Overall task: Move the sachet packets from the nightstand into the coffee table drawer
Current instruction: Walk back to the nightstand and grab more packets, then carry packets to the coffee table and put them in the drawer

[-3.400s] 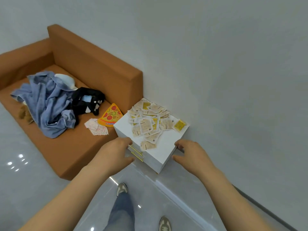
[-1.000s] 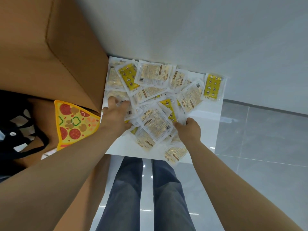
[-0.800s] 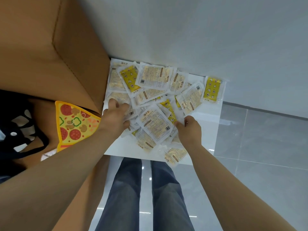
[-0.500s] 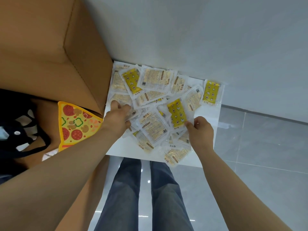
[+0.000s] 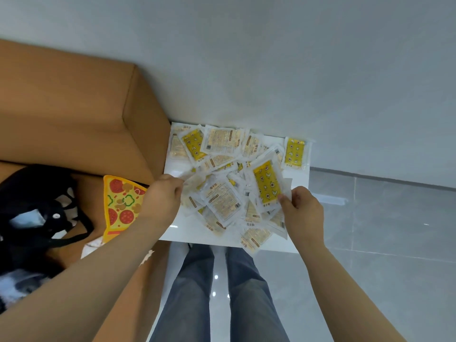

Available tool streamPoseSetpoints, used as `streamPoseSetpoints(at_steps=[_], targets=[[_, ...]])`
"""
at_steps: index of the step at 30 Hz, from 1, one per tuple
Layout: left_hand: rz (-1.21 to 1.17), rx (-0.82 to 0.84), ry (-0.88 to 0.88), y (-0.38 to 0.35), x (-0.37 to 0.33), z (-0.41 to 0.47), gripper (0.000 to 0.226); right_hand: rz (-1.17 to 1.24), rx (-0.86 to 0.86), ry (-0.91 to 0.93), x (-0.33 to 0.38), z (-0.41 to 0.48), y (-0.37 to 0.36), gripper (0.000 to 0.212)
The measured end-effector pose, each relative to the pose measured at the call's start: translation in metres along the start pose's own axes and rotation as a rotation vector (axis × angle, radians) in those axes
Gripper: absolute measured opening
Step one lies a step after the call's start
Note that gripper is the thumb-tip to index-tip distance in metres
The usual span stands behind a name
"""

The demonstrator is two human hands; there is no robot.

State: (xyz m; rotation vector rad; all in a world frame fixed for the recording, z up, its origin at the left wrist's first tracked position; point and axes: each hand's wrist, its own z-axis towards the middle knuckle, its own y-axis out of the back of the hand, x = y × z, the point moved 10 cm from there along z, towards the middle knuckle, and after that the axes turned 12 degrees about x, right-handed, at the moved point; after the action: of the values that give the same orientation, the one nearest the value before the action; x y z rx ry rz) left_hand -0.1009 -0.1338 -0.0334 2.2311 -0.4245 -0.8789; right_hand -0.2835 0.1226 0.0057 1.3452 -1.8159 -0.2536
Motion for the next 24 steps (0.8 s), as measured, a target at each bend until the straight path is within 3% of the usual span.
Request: streamPoseSetpoints(at_steps=[11, 15, 18, 24], targets=[[-0.320, -0.056, 0.013, 0.082, -0.079, -0.092, 0.028, 0.041, -0.093, 0.169, 0.064, -0.086, 0.092, 0.024], [-0.439, -0.018, -0.046, 0.113, -0.114, -0.114, 0.019, 0.040, -0.192, 0.206, 0.081, -0.127, 0.127, 0.036], [-0.389, 0.010, -0.136, 0.140, -0.148, -0.121, 0.024, 0.027, -0.290, 0.201, 0.083, -0.164, 0.154, 0.039], [-0.297, 0.101, -0.346, 0.156, -0.240, -0.142, 0.031, 0.125, -0.431, 0.151, 0.049, -0.230, 0.203, 0.022]])
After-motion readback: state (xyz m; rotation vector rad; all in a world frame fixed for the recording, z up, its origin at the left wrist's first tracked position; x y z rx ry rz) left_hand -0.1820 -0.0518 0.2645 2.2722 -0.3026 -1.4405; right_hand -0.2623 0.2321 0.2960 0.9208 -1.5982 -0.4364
